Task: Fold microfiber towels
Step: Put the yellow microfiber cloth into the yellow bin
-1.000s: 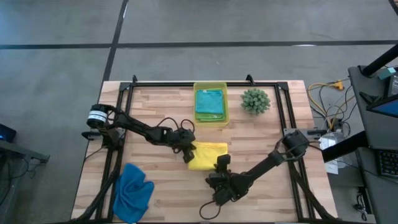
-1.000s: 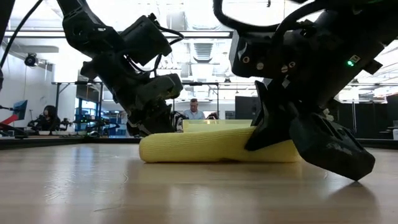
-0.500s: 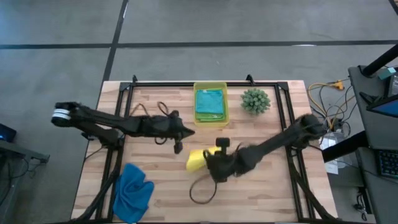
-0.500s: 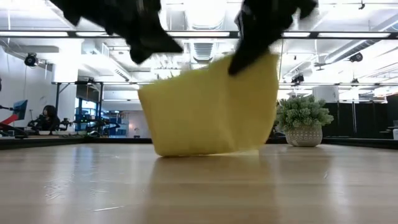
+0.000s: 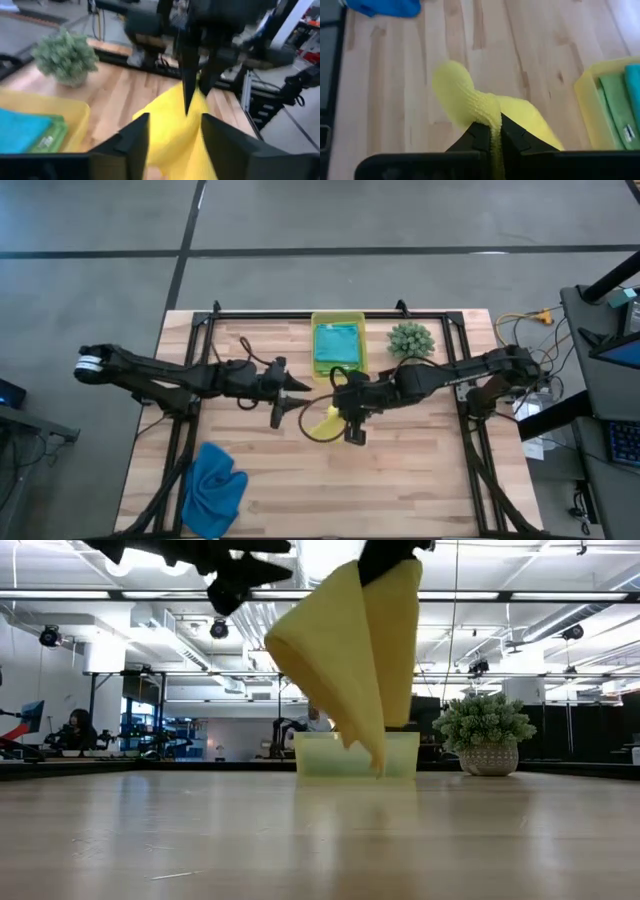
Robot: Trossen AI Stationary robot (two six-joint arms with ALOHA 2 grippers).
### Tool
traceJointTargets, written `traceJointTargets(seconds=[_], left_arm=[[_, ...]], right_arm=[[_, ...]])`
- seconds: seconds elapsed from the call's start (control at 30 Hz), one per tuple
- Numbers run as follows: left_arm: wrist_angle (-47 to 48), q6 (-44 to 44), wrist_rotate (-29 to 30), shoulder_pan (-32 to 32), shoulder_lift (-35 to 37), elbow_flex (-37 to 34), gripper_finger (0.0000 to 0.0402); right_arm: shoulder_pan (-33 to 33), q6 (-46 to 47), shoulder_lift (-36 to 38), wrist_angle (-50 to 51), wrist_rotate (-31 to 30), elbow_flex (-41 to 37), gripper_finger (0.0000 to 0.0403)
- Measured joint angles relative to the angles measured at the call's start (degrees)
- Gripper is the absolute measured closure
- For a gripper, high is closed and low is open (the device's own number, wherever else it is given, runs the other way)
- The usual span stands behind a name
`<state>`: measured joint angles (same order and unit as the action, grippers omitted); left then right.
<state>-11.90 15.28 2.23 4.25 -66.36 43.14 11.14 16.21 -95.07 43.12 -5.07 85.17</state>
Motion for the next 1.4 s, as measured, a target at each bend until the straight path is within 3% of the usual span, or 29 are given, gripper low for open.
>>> traceJointTargets(seconds=[0.13,0.27,0.5,0.6,1.17,1.4], left_arm=[[-3.0,2.5,-1.8,0.0,-4.3,1.3,0.0180],[-4.2,4.0,-6.3,0.0,-9.9,4.5,0.0147],[-3.4,7.4,-18.4,0.0,-19.1,10.3,0.0140],[-0.4,8.4,-20.3,0.0,-22.6,12.7,0.0141],[13.6,7.9,-21.2,0.0,-24.2,13.2,0.0201],[22.0,4.9,-21.0,0.0,-23.9,13.1,0.0273]], right_arm=[[-0.1,1.1,-0.7,0.2,2.1,0.8,0.0394],[0.0,3.1,-1.6,0.8,2.7,0.8,0.0394],[0.0,4.3,-2.7,2.7,2.7,0.7,0.0394],[0.0,4.4,-2.7,3.7,2.8,0.7,0.0394],[-0.1,5.4,-2.6,4.6,3.1,0.8,0.0394],[-0.1,5.4,-2.6,4.7,3.6,0.8,0.0394]])
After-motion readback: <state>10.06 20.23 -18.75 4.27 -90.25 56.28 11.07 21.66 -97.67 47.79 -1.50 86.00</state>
